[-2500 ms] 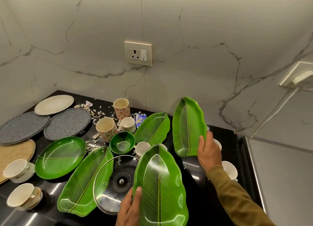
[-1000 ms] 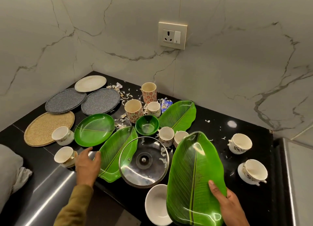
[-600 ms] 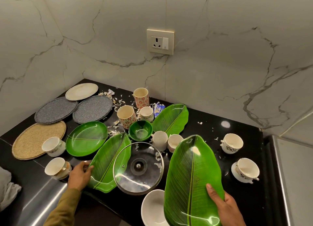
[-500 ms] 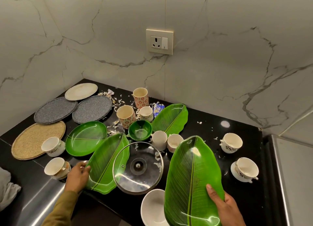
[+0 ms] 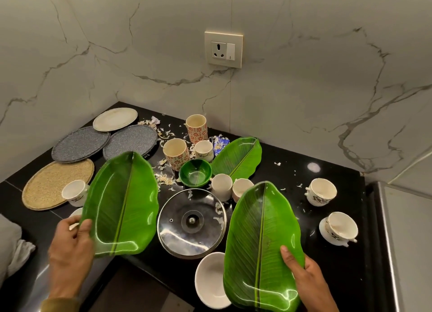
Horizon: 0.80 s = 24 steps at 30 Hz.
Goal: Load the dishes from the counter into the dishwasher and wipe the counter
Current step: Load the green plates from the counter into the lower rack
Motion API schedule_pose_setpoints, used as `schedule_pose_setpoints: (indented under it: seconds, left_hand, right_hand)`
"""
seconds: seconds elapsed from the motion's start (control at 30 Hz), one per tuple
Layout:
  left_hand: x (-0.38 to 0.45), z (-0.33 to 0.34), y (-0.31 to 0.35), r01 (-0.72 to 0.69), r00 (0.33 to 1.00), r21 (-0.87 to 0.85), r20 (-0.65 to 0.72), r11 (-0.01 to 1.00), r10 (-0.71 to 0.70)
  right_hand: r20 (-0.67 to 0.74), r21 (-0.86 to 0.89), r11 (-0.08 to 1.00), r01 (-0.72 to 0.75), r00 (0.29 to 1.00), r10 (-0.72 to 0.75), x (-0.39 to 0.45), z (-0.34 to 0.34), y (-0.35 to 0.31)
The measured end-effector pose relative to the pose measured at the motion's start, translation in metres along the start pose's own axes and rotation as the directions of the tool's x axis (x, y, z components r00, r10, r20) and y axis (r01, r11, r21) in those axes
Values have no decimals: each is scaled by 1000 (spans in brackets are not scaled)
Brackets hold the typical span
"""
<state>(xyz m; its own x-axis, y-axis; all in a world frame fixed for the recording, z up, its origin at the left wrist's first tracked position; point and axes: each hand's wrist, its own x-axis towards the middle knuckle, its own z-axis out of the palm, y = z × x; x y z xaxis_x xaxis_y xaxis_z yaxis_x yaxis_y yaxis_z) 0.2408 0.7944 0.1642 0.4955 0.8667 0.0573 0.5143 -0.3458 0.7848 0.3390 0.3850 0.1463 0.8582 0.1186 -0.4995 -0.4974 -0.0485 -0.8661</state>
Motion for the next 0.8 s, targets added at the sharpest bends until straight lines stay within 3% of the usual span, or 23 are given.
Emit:
schedule_pose_setpoints:
  seconds: [0.1, 0.23, 0.47, 0.57, 0.8]
  left_hand:
    - [-23, 17, 11, 82, 993, -204, 95, 976, -64]
    - [-64, 47, 34, 131, 965, -379, 259, 916, -31]
    - [-125, 86, 67, 107, 886, -369, 457, 923, 79]
    - [-144, 94, 76, 51, 878, -354, 461, 934, 127]
    - [-166, 97, 90, -171, 912, -252, 324, 952, 250]
  right_hand:
    - [13, 0, 1000, 10, 1000, -10, 0, 5, 0]
    - [29, -8, 999, 31, 999, -31, -1, 8, 1]
    - [15, -14, 999, 47, 999, -47, 1, 13, 6]
    - [-5, 36, 998, 58, 998, -58, -1, 18, 4]
    - [-43, 90, 994, 62, 997, -59, -11, 22, 0]
